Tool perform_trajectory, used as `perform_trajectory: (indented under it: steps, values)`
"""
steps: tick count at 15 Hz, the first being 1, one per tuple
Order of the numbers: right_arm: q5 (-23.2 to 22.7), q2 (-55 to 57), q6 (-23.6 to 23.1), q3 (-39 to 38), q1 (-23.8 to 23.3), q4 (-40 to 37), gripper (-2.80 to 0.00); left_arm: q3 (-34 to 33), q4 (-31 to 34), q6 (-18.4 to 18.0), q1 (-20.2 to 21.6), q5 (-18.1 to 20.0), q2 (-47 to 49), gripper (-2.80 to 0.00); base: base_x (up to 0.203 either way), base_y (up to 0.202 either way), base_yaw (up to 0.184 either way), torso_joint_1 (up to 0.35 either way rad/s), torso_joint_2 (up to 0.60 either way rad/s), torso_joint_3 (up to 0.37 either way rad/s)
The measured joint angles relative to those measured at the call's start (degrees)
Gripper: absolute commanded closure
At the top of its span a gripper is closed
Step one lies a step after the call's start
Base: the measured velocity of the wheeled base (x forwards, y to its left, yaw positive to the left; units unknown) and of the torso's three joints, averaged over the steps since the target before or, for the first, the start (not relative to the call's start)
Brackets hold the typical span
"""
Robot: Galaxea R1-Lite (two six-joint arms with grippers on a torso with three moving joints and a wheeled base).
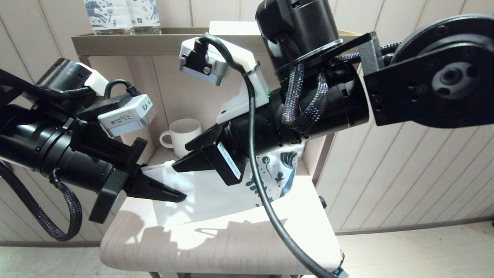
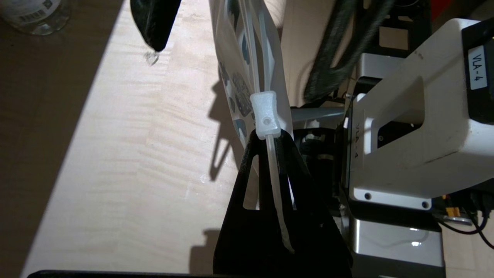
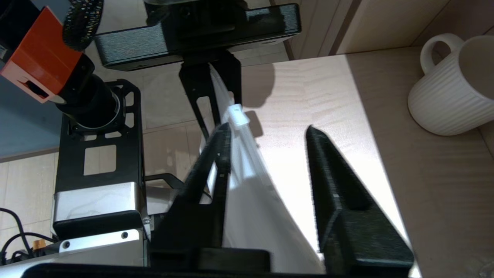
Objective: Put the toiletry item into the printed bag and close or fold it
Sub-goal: Close the strorage bag and place it on the desk
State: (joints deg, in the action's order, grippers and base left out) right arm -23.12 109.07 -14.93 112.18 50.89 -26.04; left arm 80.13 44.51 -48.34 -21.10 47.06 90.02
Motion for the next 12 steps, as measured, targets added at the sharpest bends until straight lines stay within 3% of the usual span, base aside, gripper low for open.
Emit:
perform_trajectory:
  steps: [12]
  values:
    - [-3.81, 1.96, 1.21, 0.30, 0.15, 2.32, -2.80, -3.72, -4.02, 0.63, 0.05, 0.53, -0.62, 0.00, 0.000, 0.000, 0.000, 0.000, 0.00, 0.000]
